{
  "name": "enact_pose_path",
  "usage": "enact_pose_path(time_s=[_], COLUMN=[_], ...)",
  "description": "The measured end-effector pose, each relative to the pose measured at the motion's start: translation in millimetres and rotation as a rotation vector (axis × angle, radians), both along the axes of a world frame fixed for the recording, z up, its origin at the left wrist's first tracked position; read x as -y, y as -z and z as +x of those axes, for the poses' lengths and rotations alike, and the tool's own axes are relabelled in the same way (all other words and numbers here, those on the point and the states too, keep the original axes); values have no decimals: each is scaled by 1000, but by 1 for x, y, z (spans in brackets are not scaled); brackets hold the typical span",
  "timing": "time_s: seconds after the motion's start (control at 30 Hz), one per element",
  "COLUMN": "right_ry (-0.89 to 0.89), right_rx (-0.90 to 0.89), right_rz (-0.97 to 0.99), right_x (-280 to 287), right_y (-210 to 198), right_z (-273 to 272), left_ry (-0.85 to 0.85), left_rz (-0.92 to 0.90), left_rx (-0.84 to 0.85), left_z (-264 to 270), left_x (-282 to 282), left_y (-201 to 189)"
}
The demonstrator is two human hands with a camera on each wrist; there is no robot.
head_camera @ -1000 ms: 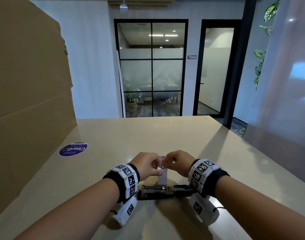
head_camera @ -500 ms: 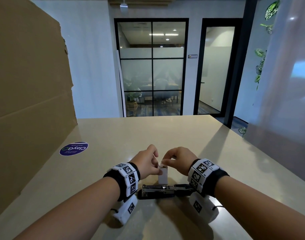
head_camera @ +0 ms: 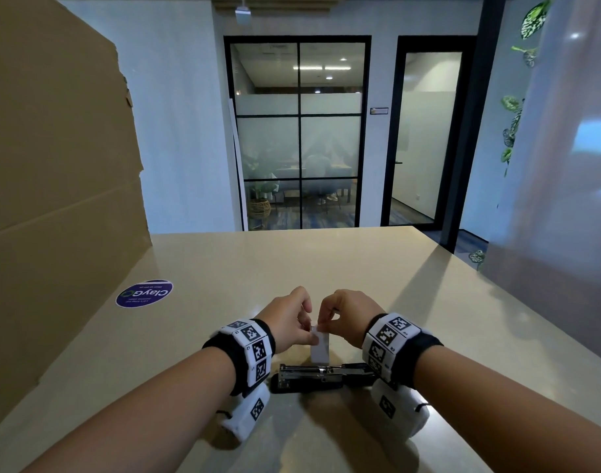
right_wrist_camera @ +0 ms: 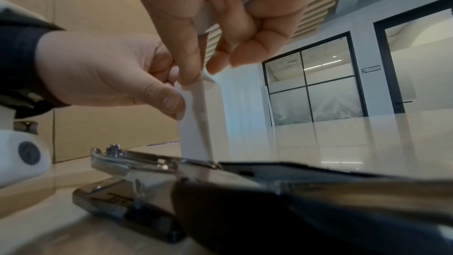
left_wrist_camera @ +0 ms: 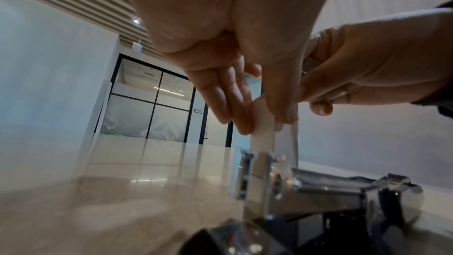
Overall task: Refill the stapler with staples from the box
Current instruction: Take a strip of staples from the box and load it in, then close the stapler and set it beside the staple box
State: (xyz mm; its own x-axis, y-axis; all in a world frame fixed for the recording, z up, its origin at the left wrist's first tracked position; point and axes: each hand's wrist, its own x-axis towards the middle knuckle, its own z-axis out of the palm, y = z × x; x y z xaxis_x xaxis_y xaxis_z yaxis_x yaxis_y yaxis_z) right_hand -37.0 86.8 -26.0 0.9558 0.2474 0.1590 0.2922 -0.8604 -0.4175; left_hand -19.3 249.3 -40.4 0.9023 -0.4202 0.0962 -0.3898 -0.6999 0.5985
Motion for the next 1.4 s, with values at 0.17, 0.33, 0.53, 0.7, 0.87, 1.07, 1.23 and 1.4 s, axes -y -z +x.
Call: enact_pose_path(time_s=[0.17, 0.33, 0.53, 0.7, 0.87, 1.07, 1.23, 1.4], right_ry=[15, -50, 8, 120, 173, 32, 16, 111], right_rx=[10, 60, -41, -145, -125, -194, -248, -175], right_rz=[-61, -272, -223, -250, -261, -420, -452, -326], right_x=[-3, -3, -1, -15, -24, -25, -20, -11], right_y=[1, -1, 0, 1, -4, 10, 16, 11], right_z=[0, -7, -7, -1, 7, 16, 22, 15], left_ry=[-5, 14, 16, -66, -132, -56, 22, 80], left_rz=[-5, -2, 36, -100, -133, 153, 281, 397], left_rx=[2, 5, 65, 30, -33, -118, -239, -219], left_z=[1, 1, 5, 7, 8, 4, -4, -15], left_x=[-1, 0, -1, 1, -1, -13, -21, -22], left_y=[1, 1, 3, -1, -1, 5, 5, 0])
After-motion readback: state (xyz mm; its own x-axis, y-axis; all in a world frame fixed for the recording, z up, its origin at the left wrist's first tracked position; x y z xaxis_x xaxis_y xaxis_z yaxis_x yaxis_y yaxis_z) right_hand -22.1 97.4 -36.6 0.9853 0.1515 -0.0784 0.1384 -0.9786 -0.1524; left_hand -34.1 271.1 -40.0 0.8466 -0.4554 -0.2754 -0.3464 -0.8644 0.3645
